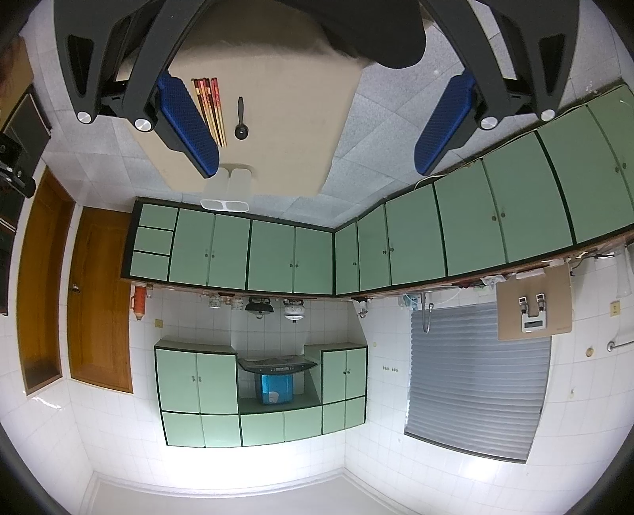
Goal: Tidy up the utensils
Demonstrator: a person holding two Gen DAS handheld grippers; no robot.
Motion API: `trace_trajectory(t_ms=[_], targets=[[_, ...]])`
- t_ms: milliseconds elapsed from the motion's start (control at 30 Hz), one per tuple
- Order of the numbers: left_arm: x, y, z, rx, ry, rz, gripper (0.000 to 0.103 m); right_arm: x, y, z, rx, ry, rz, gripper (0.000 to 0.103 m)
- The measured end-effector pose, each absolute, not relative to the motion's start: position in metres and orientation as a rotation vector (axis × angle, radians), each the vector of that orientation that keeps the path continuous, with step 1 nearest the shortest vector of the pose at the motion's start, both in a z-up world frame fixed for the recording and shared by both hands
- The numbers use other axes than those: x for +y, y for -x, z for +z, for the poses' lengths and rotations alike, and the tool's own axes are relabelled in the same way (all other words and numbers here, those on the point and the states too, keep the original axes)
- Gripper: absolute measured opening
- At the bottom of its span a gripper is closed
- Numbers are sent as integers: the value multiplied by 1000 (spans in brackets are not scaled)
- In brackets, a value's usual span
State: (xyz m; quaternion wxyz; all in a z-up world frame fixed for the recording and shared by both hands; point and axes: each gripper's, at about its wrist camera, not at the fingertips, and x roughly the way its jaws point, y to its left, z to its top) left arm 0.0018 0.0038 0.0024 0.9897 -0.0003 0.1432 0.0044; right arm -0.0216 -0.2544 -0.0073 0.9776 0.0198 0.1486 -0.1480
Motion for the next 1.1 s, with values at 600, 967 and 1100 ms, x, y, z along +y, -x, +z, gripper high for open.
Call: trace_trajectory(t_ms=[600, 967, 1100], targets=[[4, -2, -1, 283, 1, 13, 97, -259, 23, 1, 294, -38, -297, 98], [4, -2, -2, 283, 1, 13, 97, -259, 23, 1, 293, -39, -296, 98], [4, -2, -2, 285, 0, 12, 97, -259, 23, 3, 292, -39, -297, 98]])
